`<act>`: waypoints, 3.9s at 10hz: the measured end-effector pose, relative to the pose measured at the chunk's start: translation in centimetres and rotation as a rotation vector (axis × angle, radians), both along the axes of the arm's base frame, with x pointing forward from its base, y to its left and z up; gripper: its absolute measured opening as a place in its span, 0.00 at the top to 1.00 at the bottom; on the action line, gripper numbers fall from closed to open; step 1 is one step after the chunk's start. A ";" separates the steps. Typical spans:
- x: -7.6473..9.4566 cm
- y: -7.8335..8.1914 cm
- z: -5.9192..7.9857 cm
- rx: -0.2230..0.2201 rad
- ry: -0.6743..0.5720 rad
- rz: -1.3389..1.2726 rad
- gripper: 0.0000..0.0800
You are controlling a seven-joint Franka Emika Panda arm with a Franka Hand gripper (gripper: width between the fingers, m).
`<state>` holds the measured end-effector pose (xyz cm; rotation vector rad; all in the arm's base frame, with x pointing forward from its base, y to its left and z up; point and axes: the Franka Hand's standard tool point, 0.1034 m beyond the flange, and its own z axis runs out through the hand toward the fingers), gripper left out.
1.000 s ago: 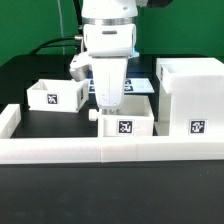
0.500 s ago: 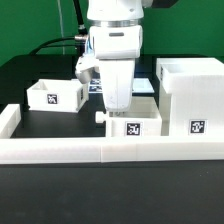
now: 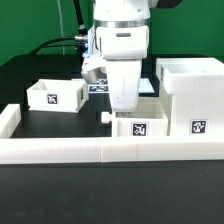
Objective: Assemble drawer
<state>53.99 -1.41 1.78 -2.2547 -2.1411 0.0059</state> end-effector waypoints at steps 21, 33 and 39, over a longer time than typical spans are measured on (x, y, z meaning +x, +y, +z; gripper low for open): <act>-0.1 1.1 -0.6 -0.002 -0.042 0.025 0.95; 0.0 1.9 -0.6 -0.005 -0.055 0.007 0.95; 0.7 2.3 -0.8 -0.014 -0.048 0.035 0.95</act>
Offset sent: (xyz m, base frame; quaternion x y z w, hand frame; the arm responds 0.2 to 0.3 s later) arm 0.0001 0.0096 0.0024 -0.0031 -0.0040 -0.0288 0.9996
